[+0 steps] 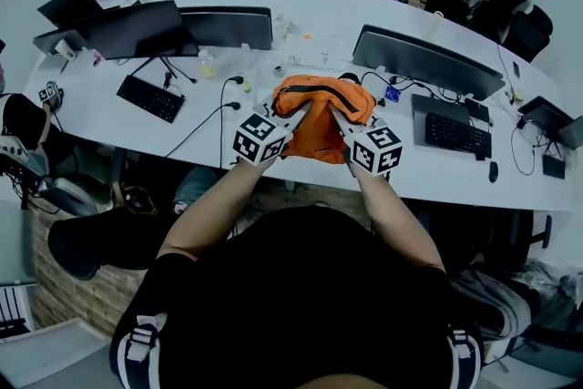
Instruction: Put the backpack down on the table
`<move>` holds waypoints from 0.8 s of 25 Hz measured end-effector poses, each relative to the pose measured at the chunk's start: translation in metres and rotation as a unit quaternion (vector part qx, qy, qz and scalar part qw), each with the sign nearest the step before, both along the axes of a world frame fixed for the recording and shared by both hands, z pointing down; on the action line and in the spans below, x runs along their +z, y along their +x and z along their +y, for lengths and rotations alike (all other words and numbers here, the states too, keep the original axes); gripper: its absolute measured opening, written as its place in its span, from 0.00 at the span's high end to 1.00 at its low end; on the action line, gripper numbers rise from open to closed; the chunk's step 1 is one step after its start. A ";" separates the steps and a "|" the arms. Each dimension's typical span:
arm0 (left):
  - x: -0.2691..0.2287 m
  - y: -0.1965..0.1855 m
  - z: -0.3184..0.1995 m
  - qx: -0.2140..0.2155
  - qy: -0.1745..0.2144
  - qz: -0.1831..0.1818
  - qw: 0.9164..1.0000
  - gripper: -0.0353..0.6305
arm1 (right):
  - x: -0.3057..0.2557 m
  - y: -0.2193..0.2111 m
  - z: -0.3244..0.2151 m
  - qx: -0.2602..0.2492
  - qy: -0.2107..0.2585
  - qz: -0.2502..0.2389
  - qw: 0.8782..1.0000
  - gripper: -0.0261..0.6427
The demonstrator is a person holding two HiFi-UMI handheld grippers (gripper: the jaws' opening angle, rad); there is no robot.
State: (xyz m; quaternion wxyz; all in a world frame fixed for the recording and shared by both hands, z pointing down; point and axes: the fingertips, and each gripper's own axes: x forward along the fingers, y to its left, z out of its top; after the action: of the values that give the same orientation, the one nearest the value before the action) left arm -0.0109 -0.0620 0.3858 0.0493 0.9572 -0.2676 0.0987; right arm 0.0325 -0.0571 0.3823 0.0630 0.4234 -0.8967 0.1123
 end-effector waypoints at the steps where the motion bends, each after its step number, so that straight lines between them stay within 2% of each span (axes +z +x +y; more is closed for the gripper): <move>1: 0.001 0.003 -0.003 -0.003 0.000 -0.001 1.000 0.88 | 0.001 0.003 -0.004 -0.002 0.000 -0.001 1.000 0.91; 16: 0.011 0.040 -0.054 -0.047 -0.005 -0.028 0.998 0.88 | 0.013 0.041 -0.061 -0.047 -0.005 -0.015 0.999 0.91; 20: 0.014 0.054 -0.065 -0.066 -0.012 -0.023 0.997 0.88 | 0.016 0.055 -0.073 -0.060 -0.010 -0.014 0.998 0.91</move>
State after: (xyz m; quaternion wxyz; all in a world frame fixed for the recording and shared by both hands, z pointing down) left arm 0.0428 -0.1270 0.3994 0.0611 0.9341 -0.3302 0.1208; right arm 0.0878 -0.1300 0.3987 0.0610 0.3665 -0.9202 0.1230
